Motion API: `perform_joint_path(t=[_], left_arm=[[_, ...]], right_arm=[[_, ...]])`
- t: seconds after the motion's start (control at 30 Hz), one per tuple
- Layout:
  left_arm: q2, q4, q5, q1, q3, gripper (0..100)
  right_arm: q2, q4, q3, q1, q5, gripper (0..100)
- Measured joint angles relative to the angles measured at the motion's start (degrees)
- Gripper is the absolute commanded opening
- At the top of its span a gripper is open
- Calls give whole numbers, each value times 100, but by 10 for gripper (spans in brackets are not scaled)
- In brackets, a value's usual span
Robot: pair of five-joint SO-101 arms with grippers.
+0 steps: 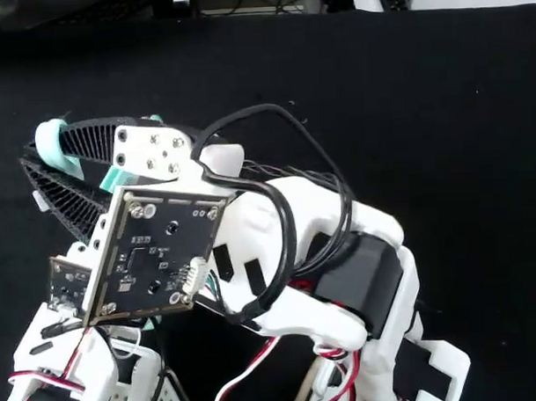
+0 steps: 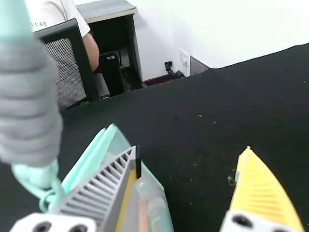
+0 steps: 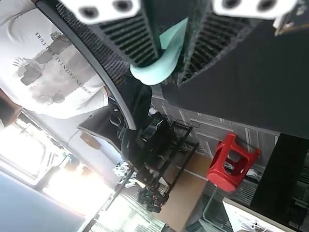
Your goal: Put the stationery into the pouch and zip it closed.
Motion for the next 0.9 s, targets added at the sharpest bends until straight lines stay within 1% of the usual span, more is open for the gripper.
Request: perform_joint_path(t=[0.1,0.3,0.47,0.7,0.9], left_arm=[[0,193,9,0,0,330],[0,659,9,0,9,330],[0,712,9,9,9,330],[0,677,9,18,9,329],[0,343,9,-642,273,329]], right_arm=[[0,0,0,202,70,12],[18,-18,0,1073,404,12],[18,-281,0,1644,431,12],[26,-70,-273,1732,431,12],[18,422,-976,1820,431,12]])
